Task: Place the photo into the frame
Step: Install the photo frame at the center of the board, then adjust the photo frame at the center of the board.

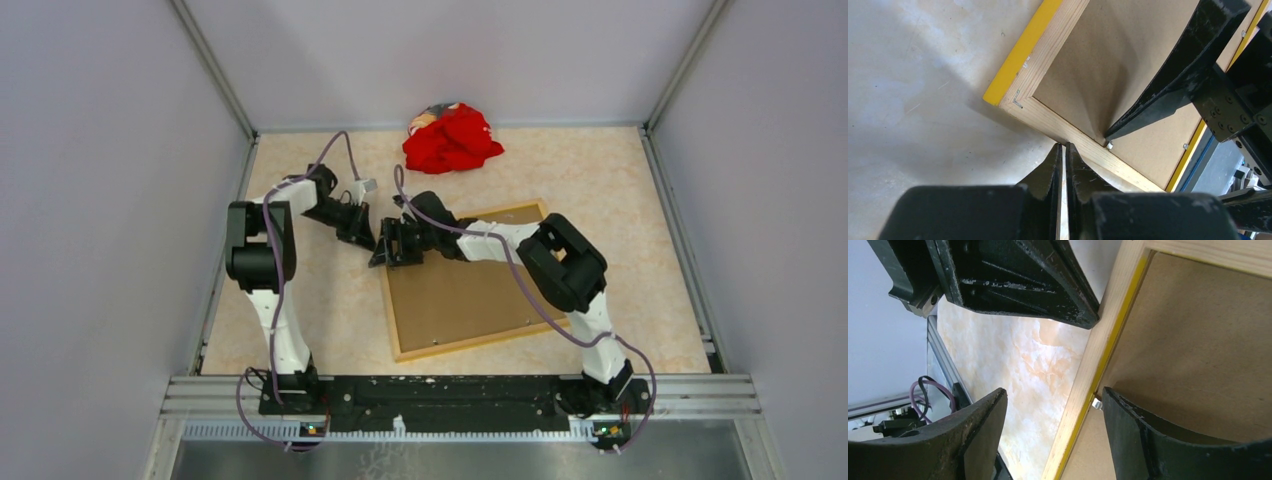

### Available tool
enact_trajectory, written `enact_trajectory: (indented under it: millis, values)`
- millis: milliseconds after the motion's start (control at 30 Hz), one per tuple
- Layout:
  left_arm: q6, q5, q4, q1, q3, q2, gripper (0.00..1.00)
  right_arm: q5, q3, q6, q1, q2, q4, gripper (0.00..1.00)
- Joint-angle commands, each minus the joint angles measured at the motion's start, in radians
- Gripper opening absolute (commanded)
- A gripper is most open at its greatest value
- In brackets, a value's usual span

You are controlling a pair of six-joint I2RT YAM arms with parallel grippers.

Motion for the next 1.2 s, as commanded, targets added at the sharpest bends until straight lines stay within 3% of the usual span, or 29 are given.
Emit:
enact_trajectory:
  millis: [0, 167, 267, 400, 500, 667, 800, 967, 1167]
  values:
    - [0.039, -0.099, 0.024, -0.006, 0.032, -0.013, 0.09, 0.032, 0.066, -0.042, -0.038, -0.087, -0.047, 0.72]
    - [0.064, -0.125, -0.009, -0.003, 0.102, -0.015, 0.14, 0.108, -0.034, -0.044, -0.094, -0.256, -0.076, 0.84]
    - [0.088, -0.143, 0.005, -0.002, 0.18, -0.006, 0.24, 0.176, -0.18, -0.038, -0.118, -0.396, -0.127, 0.92]
    - [0.073, -0.133, -0.009, -0.003, 0.363, 0.08, 0.41, 0.219, -0.383, -0.034, -0.122, -0.592, -0.302, 0.94]
    - [0.048, -0.085, -0.024, -0.016, 0.47, 0.156, 0.47, 0.189, -0.566, 0.025, -0.122, -0.794, -0.393, 0.94]
    - [0.042, -0.077, -0.035, -0.062, 0.508, 0.23, 0.5, 0.182, -0.738, 0.112, -0.12, -1.159, -0.689, 0.93]
    - [0.035, -0.074, -0.027, -0.079, 0.464, 0.236, 0.48, 0.152, -0.846, 0.181, -0.121, -1.329, -0.853, 0.93]
    - [0.043, -0.068, -0.001, -0.085, 0.356, 0.199, 0.4, 0.172, -0.96, 0.246, -0.121, -1.41, -0.828, 0.93]
    - [0.07, -0.087, 0.022, -0.097, 0.215, 0.124, 0.36, 0.298, -0.971, 0.251, -0.125, -1.25, -0.614, 0.91]
